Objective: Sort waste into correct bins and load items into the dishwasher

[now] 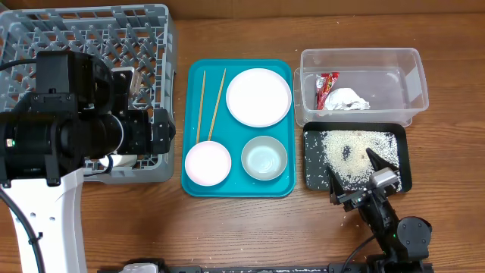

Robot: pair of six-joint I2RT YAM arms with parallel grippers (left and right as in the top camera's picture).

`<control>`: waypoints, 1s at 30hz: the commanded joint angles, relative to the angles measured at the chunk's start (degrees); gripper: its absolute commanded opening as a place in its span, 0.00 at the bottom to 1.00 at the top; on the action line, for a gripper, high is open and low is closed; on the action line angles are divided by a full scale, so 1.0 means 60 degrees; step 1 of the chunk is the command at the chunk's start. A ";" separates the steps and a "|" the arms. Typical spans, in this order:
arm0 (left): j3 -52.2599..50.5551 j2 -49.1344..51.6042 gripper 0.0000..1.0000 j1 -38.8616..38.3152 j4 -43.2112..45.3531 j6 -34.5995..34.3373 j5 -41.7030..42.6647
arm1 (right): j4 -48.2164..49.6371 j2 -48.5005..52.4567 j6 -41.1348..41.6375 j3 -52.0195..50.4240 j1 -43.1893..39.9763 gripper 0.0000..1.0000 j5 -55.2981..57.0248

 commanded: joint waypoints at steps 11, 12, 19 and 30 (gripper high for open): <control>0.0124 -0.0022 1.00 -0.0018 0.0029 0.0157 -0.0022 | 0.0036 -0.0080 0.0036 -0.0095 -0.0051 1.00 -0.0073; 0.0124 -0.0022 1.00 -0.0018 0.0029 0.0157 -0.0022 | 0.0036 -0.0080 0.0036 -0.0095 -0.0051 1.00 -0.0073; 0.0124 -0.0022 1.00 -0.0018 0.0871 -0.1577 0.1468 | 0.0033 -0.0080 0.0036 -0.0095 -0.0051 1.00 -0.0073; 0.0058 0.1009 0.83 -0.1967 0.3381 -0.2594 -0.0459 | 0.0033 -0.0080 0.0036 -0.0095 -0.0051 1.00 -0.0073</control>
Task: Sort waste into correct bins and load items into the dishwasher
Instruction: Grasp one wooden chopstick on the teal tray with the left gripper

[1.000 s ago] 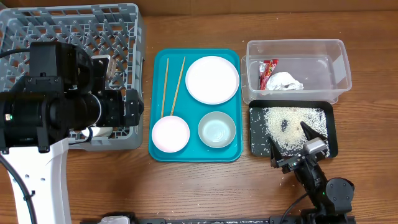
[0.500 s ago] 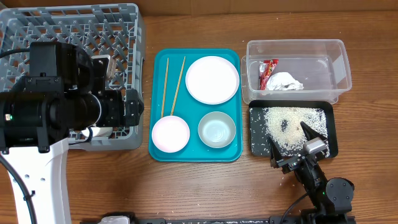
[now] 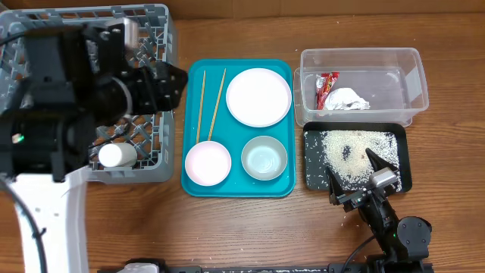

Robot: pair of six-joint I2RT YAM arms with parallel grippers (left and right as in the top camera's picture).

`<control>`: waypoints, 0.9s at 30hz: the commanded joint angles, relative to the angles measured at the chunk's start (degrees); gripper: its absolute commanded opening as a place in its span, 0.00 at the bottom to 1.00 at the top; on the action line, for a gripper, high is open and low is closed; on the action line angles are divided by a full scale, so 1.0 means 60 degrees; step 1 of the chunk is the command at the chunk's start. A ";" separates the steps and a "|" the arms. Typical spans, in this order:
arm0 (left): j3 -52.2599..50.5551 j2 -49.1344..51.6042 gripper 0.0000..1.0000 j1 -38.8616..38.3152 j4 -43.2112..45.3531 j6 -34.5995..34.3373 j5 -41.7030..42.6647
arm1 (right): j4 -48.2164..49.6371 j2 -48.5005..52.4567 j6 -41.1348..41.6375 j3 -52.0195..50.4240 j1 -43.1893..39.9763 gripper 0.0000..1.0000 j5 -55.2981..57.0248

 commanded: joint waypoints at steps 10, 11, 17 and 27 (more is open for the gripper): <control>0.0051 0.3938 0.87 -0.3213 -0.0182 -0.1417 -0.5850 | 0.0051 -0.0080 0.0036 -0.0095 -0.0047 1.00 -0.0007; 0.0051 0.4273 0.84 -0.3031 -0.0168 -0.1606 -0.5778 | 0.0047 -0.0080 0.0036 -0.0095 -0.0047 0.99 -0.0007; 0.0051 0.6237 0.62 -0.1905 0.0302 -0.0510 -0.3246 | 0.0051 -0.0080 0.0036 -0.0095 -0.0047 1.00 -0.0007; 0.0051 0.8327 0.53 -0.1548 0.0393 0.0138 -0.3799 | 0.0047 -0.0080 0.0036 -0.0095 -0.0047 1.00 -0.0007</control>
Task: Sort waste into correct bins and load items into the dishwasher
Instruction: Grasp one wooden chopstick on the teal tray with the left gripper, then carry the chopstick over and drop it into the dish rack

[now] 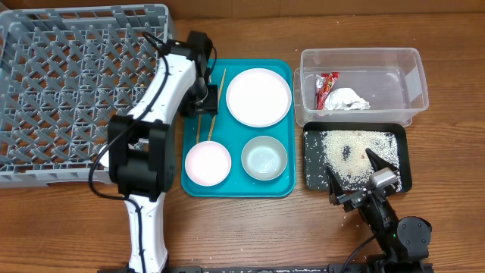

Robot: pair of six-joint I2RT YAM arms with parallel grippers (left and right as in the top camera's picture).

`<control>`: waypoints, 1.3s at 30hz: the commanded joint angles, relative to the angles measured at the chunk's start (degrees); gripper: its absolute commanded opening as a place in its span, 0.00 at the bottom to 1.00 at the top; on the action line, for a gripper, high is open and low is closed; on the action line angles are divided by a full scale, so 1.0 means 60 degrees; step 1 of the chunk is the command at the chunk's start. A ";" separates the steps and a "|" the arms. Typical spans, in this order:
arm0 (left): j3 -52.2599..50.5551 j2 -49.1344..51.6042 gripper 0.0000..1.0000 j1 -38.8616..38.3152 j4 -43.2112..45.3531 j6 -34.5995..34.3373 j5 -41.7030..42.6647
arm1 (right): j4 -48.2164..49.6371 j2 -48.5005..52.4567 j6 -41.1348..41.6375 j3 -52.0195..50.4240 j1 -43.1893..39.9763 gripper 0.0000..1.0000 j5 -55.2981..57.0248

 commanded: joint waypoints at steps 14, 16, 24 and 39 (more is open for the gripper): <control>-0.0044 0.0820 0.22 -0.0087 0.1042 0.0495 -0.0692 | 0.0051 -0.0080 0.0036 -0.0095 -0.0047 1.00 -0.0007; -0.0044 0.0820 0.22 -0.0084 0.1064 0.0357 -0.0976 | 0.0051 -0.0080 0.0036 -0.0095 -0.0047 1.00 -0.0007; -0.0270 0.0841 0.26 0.0109 0.1049 0.0248 -0.1162 | 0.0051 -0.0080 0.0036 -0.0095 -0.0047 1.00 -0.0007; 0.3781 0.0663 0.04 0.0758 -0.2732 0.0506 -0.0441 | 0.0055 -0.0080 0.0036 -0.0095 -0.0047 1.00 -0.0007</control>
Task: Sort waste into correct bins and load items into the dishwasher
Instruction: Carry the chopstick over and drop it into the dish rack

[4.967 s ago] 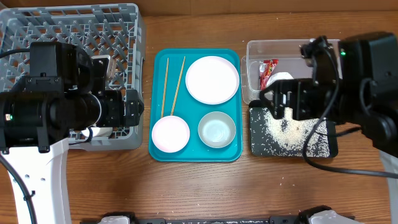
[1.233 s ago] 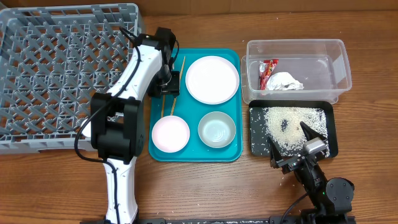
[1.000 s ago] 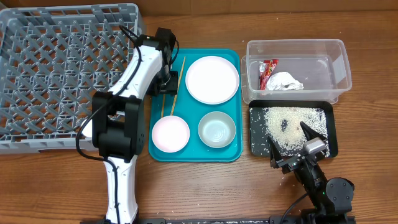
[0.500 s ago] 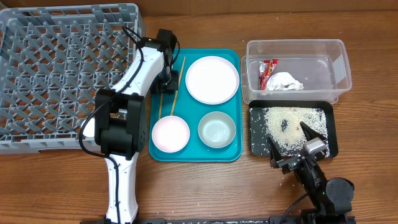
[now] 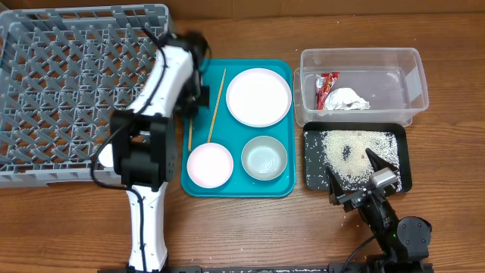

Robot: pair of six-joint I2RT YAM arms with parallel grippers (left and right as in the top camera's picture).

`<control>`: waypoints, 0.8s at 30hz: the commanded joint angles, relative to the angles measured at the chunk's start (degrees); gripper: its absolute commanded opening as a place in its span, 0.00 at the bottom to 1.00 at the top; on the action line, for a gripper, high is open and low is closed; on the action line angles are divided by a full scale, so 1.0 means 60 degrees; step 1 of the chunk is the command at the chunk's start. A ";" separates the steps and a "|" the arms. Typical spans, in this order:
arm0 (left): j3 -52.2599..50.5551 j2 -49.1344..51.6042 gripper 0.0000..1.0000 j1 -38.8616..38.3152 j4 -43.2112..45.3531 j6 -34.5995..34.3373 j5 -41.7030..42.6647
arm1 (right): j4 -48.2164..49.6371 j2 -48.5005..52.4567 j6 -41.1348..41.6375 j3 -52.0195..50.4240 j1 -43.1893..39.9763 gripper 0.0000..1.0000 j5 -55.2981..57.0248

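My left gripper (image 5: 198,97) is at the teal tray's (image 5: 284,189) upper left corner, right over the left chopstick (image 5: 192,130). The arm and motion blur hide its jaws. That chopstick slants toward the tray's left rim, while the other chopstick (image 5: 217,105) lies free beside it. A white plate (image 5: 258,96), a pink dish (image 5: 210,164) and a pale green bowl (image 5: 264,158) also sit on the tray. The grey dish rack (image 5: 68,83) is on the left, with a white cup (image 5: 105,158) at its front, partly behind the arm. My right gripper (image 5: 349,161) is open over the rice tray.
A clear bin (image 5: 409,76) at the back right holds a red wrapper (image 5: 326,86) and a crumpled tissue (image 5: 347,98). In front of it lies a black tray (image 5: 404,152) strewn with rice, some grains spilled on the wood near it.
My left gripper has shifted a little to the left at the tray's top corner. The left chopstick's lower end now lies nearer the tray's left rim. The right arm has not moved.
My left arm loomed over the rack's front with a white cup under it. Then it was further back over the rack and the cup stood in the rack. Then it had reached across to the chopsticks on the tray, where it now is, the left chopstick slanted.
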 commanded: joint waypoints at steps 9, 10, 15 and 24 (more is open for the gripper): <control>0.3381 -0.0448 0.04 0.0998 -0.1851 0.0357 -0.2408 | 0.0047 -0.0084 0.0036 -0.0095 -0.0047 1.00 -0.0007; 0.3311 -0.0444 0.04 0.1169 -0.1759 0.0361 -0.2419 | 0.0047 -0.0084 0.0036 -0.0095 -0.0047 1.00 -0.0007; 0.2929 -0.0441 0.04 0.1821 -0.1191 0.0656 -0.2106 | 0.0051 -0.0084 0.0036 -0.0095 -0.0047 1.00 -0.0007; 0.2732 -0.0397 0.04 0.1883 -0.1013 0.1082 -0.1789 | 0.0047 -0.0084 0.0036 -0.0095 -0.0047 1.00 -0.0007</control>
